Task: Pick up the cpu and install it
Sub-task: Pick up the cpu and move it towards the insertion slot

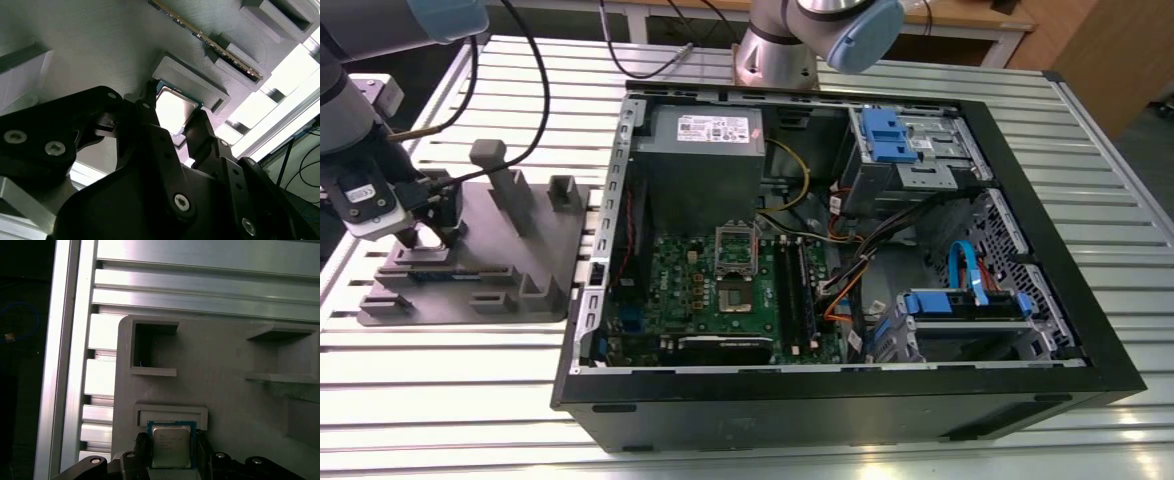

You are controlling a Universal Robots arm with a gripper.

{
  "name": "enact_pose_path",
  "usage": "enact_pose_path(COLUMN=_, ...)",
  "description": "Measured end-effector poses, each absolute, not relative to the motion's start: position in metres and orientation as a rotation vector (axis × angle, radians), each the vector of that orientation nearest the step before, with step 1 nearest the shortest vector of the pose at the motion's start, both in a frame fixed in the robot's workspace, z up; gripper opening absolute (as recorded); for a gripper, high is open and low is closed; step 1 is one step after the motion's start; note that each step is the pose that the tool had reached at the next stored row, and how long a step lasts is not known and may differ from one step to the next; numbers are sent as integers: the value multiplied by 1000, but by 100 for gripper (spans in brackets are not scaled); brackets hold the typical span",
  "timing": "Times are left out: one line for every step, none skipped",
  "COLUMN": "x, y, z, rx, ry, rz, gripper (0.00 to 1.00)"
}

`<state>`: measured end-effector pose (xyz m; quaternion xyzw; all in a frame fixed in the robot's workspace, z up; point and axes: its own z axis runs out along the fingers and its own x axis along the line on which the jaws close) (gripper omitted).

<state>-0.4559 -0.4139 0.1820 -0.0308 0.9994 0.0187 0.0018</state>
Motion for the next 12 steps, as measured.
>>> enact_pose_path(x=-456, y=-414, z=182, rx=-97, ry=3136, rz=59, gripper=47)
enact_pose_path(x=-456, y=-414, z=182, rx=-97, ry=3136, rz=59, gripper=47)
enact_pose_path(x=-456, y=-414, z=182, rx=-97, ry=3136, rz=59, gripper=47)
enact_pose_path(x=-456, y=-414, z=182, rx=-97, ry=3136, rz=59, gripper=47)
enact_pose_path(x=-456, y=-414, z=182, rx=-97, ry=3136, rz=59, gripper=47)
enact_pose_path(x=-456, y=-414, z=183, rx=-97, ry=3136, rz=59, gripper=47)
enact_pose_path(x=-456, y=-414, z=183, rx=-97, ry=3136, rz=59, gripper=47)
enact_pose_path(x=-456, y=-414, z=184, rx=-96, ry=3136, rz=59, gripper=47)
enact_pose_path(x=-456, y=-414, z=184, rx=-97, ry=3136, rz=59, gripper=47)
enact_pose_path(x=-456, y=-414, z=185, rx=-96, ry=3136, rz=59, gripper=47)
enact_pose_path(x=-456, y=-414, z=185, rx=-96, ry=3136, rz=59, gripper=47)
enact_pose_path(x=-456, y=-414, z=185, rx=-96, ry=3136, rz=59, gripper=47)
